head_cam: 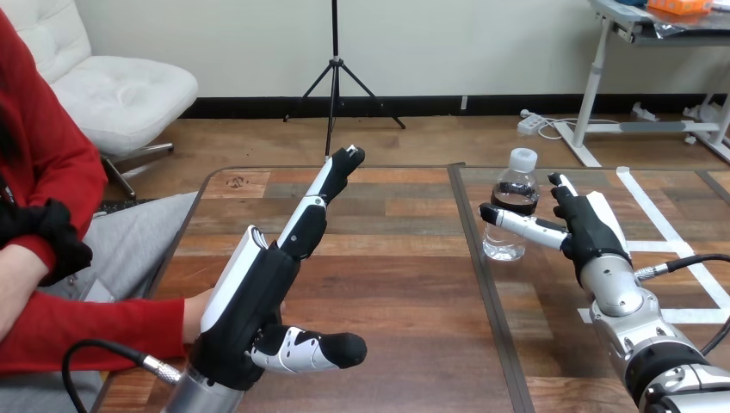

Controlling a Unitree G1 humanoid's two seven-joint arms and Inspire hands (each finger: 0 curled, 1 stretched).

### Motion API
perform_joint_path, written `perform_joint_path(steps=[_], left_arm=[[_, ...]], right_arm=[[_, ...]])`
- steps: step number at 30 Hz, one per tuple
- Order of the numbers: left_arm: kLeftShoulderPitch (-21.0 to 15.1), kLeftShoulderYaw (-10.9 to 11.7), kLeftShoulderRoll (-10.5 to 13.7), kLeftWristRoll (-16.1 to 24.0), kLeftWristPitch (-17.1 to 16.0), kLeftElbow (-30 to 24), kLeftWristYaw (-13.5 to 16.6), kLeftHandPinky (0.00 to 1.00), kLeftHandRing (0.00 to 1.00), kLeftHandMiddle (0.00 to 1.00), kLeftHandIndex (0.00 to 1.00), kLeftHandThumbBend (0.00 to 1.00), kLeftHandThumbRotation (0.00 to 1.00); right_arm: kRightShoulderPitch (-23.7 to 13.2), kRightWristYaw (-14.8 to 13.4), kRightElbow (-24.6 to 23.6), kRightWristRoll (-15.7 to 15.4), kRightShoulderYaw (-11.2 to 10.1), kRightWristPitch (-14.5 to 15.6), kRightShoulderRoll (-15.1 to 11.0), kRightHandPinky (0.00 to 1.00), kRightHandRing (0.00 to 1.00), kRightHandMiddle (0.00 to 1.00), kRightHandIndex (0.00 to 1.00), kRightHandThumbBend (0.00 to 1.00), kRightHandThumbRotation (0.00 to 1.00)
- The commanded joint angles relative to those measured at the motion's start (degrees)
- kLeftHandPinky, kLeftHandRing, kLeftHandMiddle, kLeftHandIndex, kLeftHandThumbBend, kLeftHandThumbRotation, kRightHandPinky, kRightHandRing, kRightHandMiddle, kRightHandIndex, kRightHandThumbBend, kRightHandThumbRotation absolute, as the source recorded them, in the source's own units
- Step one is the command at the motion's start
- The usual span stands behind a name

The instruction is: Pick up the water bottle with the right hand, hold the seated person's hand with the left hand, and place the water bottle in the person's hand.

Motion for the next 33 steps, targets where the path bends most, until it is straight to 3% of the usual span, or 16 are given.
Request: perform_joint_path(steps=[1, 33], left_arm=[[-1.56, 0.36, 0.09, -0.74, -0.37, -1.54, 0.56, 1.0, 1.0, 1.0, 1.0, 1.0, 0.79], [-1.15, -0.14, 0.13, -1.91, 0.54, -1.75, 0.08, 1.0, 1.0, 1.0, 1.0, 1.0, 0.76]], right_arm=[[-6.07, -0.24, -0.71, -0.18, 0.28, -0.06, -1.53, 0.85, 0.97, 0.99, 1.0, 1.0, 0.48], [-7.17, -0.62, -0.56, -0.81, 1.02, -0.17, -1.36, 0.83, 0.95, 0.99, 1.0, 1.0, 0.46]])
